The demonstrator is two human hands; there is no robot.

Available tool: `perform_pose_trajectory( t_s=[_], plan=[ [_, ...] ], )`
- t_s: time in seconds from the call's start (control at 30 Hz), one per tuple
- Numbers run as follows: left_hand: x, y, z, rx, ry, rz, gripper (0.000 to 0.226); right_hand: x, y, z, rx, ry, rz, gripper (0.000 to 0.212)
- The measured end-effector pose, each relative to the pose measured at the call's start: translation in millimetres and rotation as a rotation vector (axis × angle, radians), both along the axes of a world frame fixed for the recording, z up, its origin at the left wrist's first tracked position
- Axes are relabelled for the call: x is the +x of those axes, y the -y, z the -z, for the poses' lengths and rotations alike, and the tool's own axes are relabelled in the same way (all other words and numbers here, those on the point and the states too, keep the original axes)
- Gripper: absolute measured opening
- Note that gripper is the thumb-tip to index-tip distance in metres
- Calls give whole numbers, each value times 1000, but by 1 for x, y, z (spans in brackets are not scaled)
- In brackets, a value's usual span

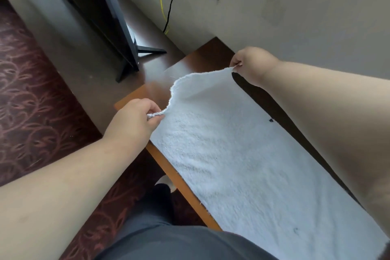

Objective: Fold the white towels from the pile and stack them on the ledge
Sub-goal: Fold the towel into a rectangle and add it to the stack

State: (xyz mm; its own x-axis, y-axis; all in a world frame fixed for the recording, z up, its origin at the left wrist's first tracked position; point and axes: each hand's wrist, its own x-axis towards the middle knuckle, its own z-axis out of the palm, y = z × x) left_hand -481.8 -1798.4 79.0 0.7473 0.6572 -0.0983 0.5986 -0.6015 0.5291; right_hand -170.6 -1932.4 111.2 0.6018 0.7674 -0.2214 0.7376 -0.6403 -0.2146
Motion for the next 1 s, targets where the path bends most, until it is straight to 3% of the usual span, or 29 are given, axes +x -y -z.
perform_pose_trajectory(
  t_s=[0.2, 0.37, 0.63, 0.8, 0.93, 1.0],
  plan=[
    [-23, 74, -21, 31, 53, -15, 8, -23, 86, -21, 131, 50, 108, 21],
    [-51, 134, -32, 63, 96, 6, 14, -39, 158, -27, 102, 69, 172, 24],
    [-63, 217, -47, 158, 66, 315, 12, -44, 244, -34, 87, -83, 441, 26],
    [-60, 261, -44, 127, 34, 417, 11, -53, 289, -21, 321, -292, 699, 29],
    [-57, 292, -36, 108, -50, 552, 13, -62, 322, -8, 406, -328, 779, 12],
    [-54, 307, -36, 88, -74, 626, 12, -69, 338, -2, 410, -331, 812, 15]
  ],
)
